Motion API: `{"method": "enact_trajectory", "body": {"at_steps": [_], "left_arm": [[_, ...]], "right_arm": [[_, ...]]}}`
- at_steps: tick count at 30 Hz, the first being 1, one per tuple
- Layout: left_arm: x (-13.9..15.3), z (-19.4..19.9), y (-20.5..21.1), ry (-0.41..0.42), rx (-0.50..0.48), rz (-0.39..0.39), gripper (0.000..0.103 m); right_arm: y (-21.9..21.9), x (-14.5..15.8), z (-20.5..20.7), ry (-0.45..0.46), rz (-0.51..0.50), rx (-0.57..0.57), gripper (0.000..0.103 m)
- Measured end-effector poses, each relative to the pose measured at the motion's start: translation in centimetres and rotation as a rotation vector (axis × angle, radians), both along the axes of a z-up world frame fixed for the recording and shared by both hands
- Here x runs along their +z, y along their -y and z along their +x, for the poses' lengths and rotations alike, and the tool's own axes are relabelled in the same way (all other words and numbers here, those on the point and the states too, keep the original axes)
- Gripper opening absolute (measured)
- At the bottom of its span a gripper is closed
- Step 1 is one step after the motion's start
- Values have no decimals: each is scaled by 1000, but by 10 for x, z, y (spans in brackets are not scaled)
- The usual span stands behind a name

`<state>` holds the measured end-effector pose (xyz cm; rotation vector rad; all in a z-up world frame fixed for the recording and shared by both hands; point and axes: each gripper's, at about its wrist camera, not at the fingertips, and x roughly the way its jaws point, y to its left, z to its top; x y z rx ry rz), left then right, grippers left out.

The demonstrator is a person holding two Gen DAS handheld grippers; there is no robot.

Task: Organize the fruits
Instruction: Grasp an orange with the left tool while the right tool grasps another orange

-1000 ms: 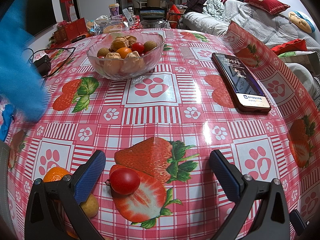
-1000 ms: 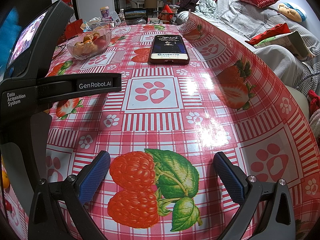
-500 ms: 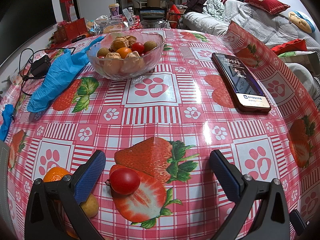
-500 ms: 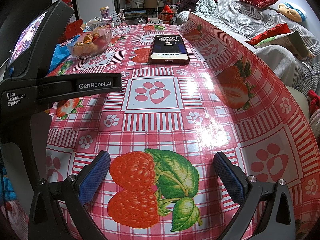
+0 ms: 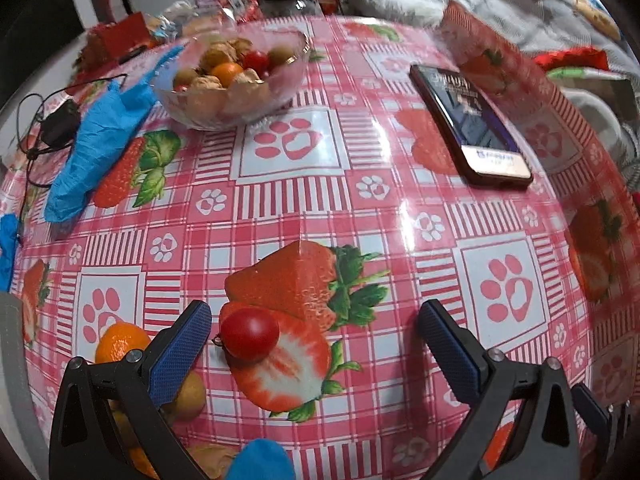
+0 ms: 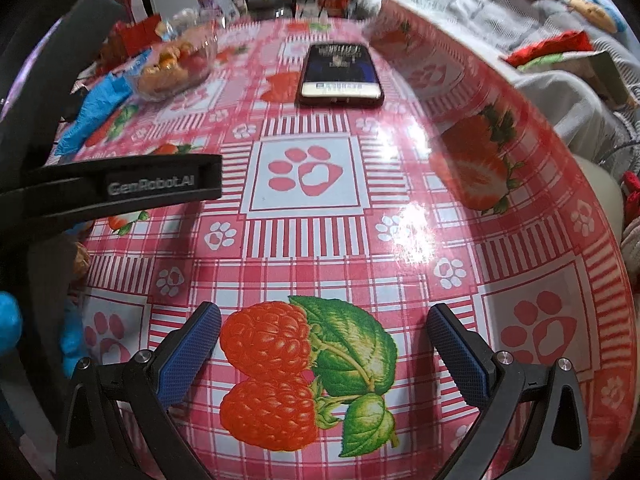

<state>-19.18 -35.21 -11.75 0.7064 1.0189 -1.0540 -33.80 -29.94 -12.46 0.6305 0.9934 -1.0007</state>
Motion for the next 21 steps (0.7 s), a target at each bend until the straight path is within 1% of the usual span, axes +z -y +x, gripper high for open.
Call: {"method": "enact_trajectory", "body": {"at_steps": [1,2,3,4,5,7,8,10,11,13,15,17,21], "left_arm": [[0,2,5,-17,-16,40,103],[-2,3,9,-36,-34,78,103],[1,5,9,-69,-56,113,103],[8,9,4,-96,-60,110,103],[22,14,-8,-105,-56,84,103],[44,23,-31,-88,-57,49,103],[52,29,-46,-75,-54,48,103],[61,48,-86,-64,-14,80,103],[60,61,-111,-66,24,113,103],[52,77,-147,-68,85,177,103],[39,87,-173,-83,123,229,103],[23,90,-189,-98,136,272,103],[2,92,-193,-77,104,298,103]], "right_arm": [[3,-1,1,-1,12,0,103],[6,-1,4,-22,37,14,103],[7,-1,5,-34,52,22,103],[12,-1,7,-48,88,33,103],[16,-1,9,-68,124,51,103],[20,-1,11,-106,182,52,103],[23,-1,13,-112,202,46,103],[19,5,15,-114,227,26,103],[14,10,17,-97,240,23,103],[6,18,25,-55,277,30,103],[-5,24,39,-15,304,45,103],[-13,27,57,12,321,59,103],[-20,26,94,38,348,107,103]]}}
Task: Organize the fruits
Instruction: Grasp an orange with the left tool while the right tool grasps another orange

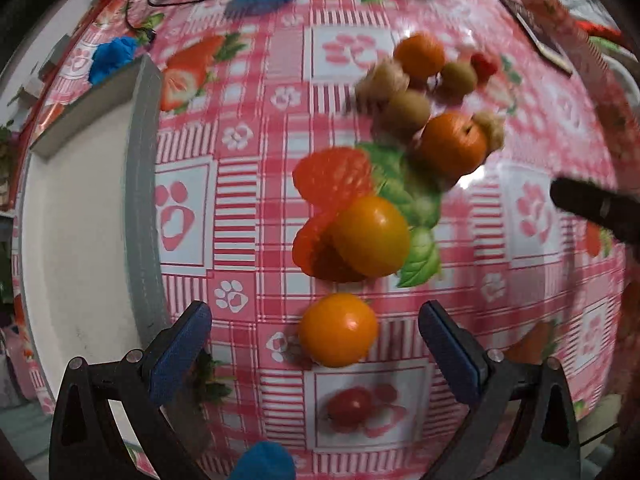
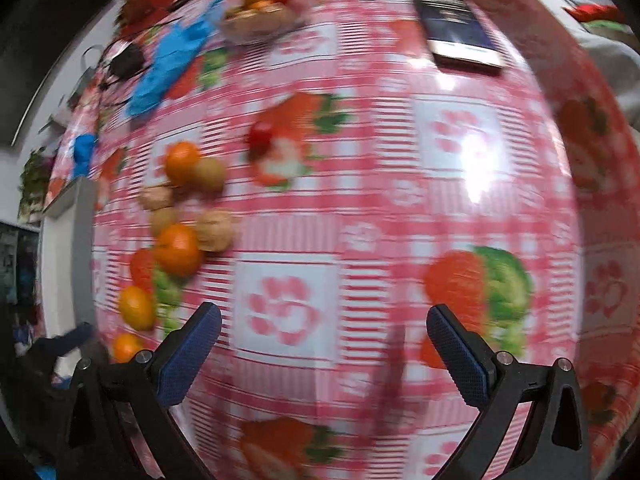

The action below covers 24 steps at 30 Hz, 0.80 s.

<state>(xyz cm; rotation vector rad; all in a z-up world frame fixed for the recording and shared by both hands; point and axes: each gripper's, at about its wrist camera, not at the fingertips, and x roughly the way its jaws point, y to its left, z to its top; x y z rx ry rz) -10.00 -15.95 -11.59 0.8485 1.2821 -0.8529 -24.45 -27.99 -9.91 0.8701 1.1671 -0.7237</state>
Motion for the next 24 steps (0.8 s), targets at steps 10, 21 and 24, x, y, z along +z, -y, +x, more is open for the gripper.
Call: {"method": "enact_trajectory", "body": {"at_steps": [10,21,24], "left_arm": [[-18,5,-1,-23,18,-71,103],[-26,15,-13,-54,27,-20,93],[-16,14,-22,-49,17,-36,79]], "right_arm": [[6,-6,59,16,1,55,103],[-4,-17,97,-8,67,143,79],[-5,-24,107,-26,74,148,74]]}}
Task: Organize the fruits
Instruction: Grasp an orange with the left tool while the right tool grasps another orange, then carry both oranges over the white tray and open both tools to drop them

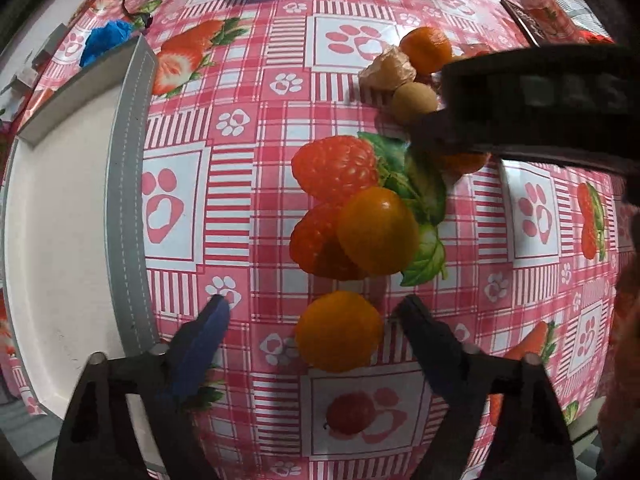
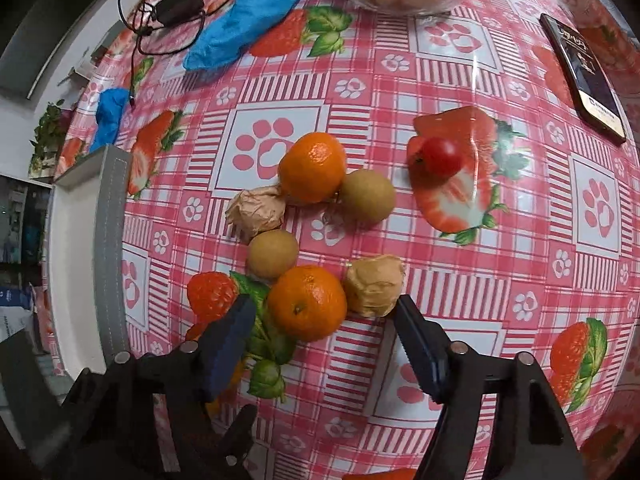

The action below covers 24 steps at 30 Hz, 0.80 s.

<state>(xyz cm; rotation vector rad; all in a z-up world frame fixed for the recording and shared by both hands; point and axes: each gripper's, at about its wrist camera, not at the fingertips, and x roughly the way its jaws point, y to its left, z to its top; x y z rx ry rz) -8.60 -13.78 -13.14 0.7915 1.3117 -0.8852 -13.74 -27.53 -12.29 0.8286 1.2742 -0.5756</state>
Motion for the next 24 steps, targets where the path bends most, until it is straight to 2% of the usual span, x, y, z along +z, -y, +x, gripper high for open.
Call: {"method": "enact_trajectory", "body": {"at_steps": [1,2,3,4,8,10,16,21,24], "left_arm": [[3,-3,-1,3,-5,-8,74],[4,-4,-2,6,-13,-14,63],[6,-4,-2,5,-24,-21,49],[8,-6,-2,1,-39,-28,39],[11,-2,-11,-103,-20,-42,39],[13,4,-20,-145,-5,-56,39],[22,24,-46,-159,-15,-54,39],[52,25,-51,-167,-15,-69,39],[60,24,-52,-164,-25,-75,39]], "right_arm": [[0,0,2,-3,-12,0,68],[2,0,4,-4,-21,-3,62],[3,-1,5,0,-16,-4,61],[4,-1,5,4,-11,-6,60],[8,8,-4,37,-6,-14,53],[10,13,-13,75,29,-26,37],[10,16,-39,90,64,-62,37],[7,22,-53,103,61,-86,37],[7,22,-54,108,67,-78,38]]}}
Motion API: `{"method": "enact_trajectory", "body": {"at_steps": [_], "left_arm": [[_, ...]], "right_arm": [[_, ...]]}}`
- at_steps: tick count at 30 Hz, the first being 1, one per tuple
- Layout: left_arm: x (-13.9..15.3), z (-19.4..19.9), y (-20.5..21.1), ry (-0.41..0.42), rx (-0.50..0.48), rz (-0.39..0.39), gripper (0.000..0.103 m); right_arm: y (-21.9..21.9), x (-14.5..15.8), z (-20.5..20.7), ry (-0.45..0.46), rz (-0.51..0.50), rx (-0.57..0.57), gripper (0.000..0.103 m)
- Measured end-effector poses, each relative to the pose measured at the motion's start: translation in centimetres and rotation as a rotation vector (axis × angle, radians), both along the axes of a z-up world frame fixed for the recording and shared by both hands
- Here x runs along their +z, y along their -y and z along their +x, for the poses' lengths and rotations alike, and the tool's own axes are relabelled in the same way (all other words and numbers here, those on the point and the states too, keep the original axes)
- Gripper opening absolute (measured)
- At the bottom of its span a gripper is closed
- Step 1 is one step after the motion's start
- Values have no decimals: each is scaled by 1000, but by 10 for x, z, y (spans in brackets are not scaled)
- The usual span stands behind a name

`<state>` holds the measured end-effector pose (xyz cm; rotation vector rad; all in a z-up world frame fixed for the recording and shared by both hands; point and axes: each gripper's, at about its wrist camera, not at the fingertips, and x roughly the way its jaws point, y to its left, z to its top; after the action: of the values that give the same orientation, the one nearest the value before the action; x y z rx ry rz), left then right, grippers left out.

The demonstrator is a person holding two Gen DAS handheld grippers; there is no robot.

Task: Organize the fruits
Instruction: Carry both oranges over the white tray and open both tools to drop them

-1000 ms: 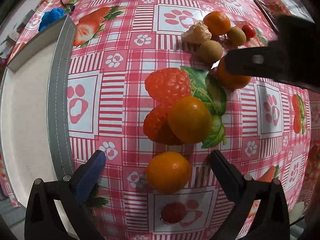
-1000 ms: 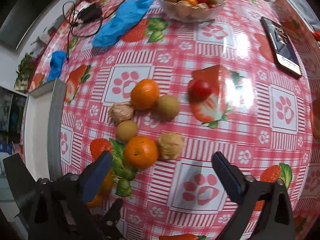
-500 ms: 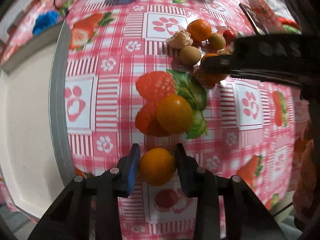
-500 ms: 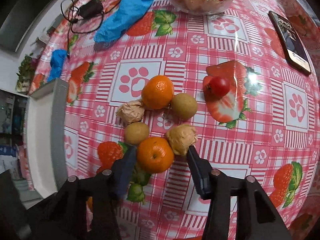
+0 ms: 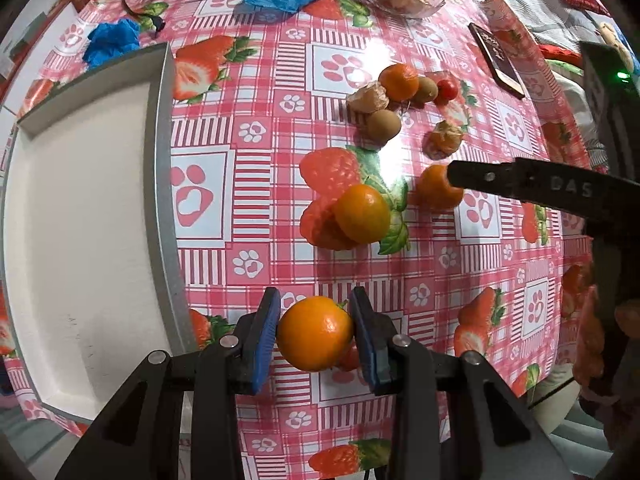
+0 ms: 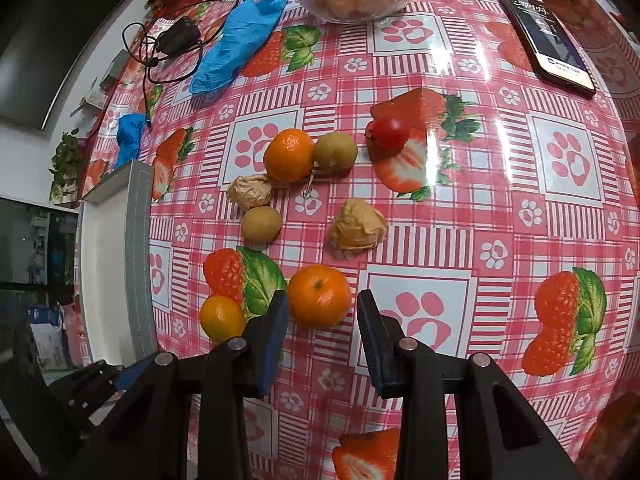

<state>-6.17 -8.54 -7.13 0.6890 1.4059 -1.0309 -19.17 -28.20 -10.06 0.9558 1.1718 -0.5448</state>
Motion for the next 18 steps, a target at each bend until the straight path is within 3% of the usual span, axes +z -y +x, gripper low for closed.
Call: {"method": "enact_trajectory", "body": {"at_steps": [3,8,10,11,12,18], "left_arm": [[5,4,-4,-5,5,-3,39],[10,9,-8,-6,20,-5,39],[10,9,-6,-4,25,-7,39],[11,10,-8,-3,28,-7,39],[13,11,-10,-2,32,-9,39],[24,24,-19,13,75,-27,39]], "right_arm": [[1,-5,7,-19,-11,7,76],[-5,-17,22,-45,-5,47,73],[-13,-25,28,-78,-2,73,52],[-16,-24,30,-92,-32,75,50],[-17,-24,30,-96,-40,75,39],[-9,-17,26,-59,-32,20,39]]}}
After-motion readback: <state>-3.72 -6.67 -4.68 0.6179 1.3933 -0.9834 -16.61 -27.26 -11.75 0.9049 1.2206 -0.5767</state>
